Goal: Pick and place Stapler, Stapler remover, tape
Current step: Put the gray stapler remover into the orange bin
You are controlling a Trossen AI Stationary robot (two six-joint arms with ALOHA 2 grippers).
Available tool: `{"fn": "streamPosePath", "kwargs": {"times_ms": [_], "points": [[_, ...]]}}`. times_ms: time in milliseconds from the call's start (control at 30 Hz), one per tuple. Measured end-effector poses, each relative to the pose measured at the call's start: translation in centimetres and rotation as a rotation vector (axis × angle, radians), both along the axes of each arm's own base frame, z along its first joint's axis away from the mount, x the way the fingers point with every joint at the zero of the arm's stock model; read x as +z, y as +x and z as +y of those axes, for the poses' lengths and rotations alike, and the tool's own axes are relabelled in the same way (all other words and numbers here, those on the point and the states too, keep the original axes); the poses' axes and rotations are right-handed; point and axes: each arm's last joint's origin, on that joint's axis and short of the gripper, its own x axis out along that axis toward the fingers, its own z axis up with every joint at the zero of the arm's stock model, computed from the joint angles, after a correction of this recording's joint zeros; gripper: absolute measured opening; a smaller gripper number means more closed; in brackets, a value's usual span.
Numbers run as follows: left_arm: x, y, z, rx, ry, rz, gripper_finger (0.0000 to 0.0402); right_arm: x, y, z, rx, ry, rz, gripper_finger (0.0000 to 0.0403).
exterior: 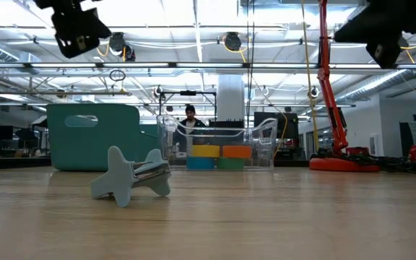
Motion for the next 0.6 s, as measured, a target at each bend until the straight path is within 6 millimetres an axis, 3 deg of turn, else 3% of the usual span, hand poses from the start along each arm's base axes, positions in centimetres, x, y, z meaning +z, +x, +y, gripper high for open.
{"fn": "streamPosePath", "kwargs": {"times_ms": [267, 600], "points": [[-1.2, 2.6, -0.9, 0.026, -0.039, 0.003, 0.0202, -1.0, -2.6, -1.2, 0.245, 0.034, -0.066, 0.0005], [-0.1, 5.0, -2.1, 0.031, 0.023, 0.063, 0.0202, -1.1, -5.5, -2.7, 0.388, 0.107, -0.229, 0.0004]]}}
